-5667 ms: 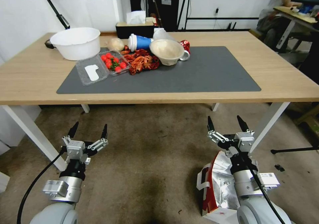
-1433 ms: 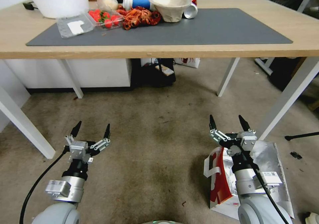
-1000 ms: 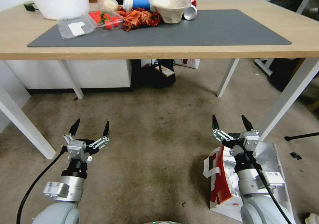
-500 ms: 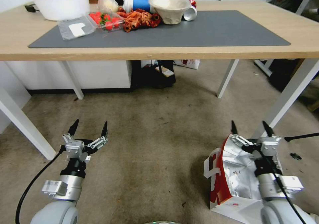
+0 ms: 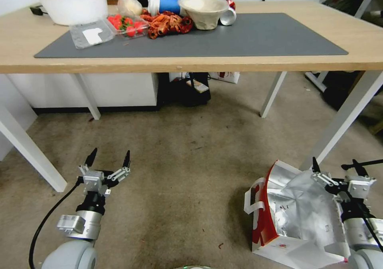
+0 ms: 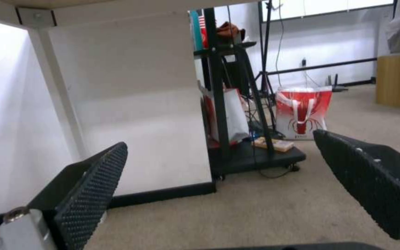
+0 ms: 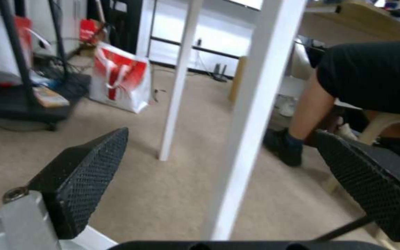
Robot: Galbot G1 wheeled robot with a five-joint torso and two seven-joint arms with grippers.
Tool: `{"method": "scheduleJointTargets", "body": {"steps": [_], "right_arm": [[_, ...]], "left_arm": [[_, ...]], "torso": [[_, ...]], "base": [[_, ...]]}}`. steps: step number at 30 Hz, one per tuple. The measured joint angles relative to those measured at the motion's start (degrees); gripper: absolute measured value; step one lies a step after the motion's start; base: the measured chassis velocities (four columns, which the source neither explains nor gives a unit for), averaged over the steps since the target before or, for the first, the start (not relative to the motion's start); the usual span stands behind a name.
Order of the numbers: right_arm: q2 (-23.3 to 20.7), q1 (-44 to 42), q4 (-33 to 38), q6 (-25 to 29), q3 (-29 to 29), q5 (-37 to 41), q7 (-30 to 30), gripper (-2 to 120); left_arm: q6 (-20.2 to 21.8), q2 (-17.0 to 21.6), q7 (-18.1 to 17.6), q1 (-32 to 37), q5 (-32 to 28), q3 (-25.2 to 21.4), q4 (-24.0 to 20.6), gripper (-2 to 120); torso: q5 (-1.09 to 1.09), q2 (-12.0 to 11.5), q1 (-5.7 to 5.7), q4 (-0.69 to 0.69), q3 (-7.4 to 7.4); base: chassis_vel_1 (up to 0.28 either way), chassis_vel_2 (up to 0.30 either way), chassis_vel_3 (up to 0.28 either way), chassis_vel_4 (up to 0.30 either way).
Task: Pick up the food delivery bag from the floor and place it on the table.
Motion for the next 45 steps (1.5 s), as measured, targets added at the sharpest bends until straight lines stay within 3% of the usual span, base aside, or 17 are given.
{"method": "scheduleJointTargets", "body": {"steps": [13,33,39,44,45], "right_arm": [[-3.3,2.3,-9.8,1.2,3.4,-1.5,-1.2,100],[-5.5,5.7,-19.2,-0.8,1.7,2.4,-3.0,100],[-6.3,6.9,-20.7,-2.5,0.5,3.7,-3.2,85],[-6.6,7.7,-21.6,-4.7,-0.7,4.4,-3.4,68],[-6.6,8.0,-21.8,-6.0,-1.3,4.9,-3.3,60]], "left_arm": [[0.0,0.2,0.0,0.3,0.1,-0.3,-0.1,100],[-1.2,-0.3,0.0,1.2,1.1,-0.2,-0.5,100],[-1.4,-0.5,0.0,1.3,1.2,-0.2,-0.4,100],[-1.6,-0.5,0.0,1.3,1.4,-0.1,-0.2,100],[-1.7,-0.6,0.0,1.3,1.5,-0.1,-0.1,100]], "torso": [[0.01,0.0,0.01,0.00,0.00],[0.00,0.1,0.01,0.00,0.00],[0.00,0.1,0.01,0.00,0.00],[0.00,0.1,0.01,0.00,0.00],[0.00,0.1,0.01,0.00,0.00]], "base": [[0.000,0.000,0.000,0.000],[0.000,0.000,0.000,0.000],[0.000,0.000,0.000,0.000],[0.000,0.000,0.000,0.000],[0.000,0.000,0.000,0.000]]}}
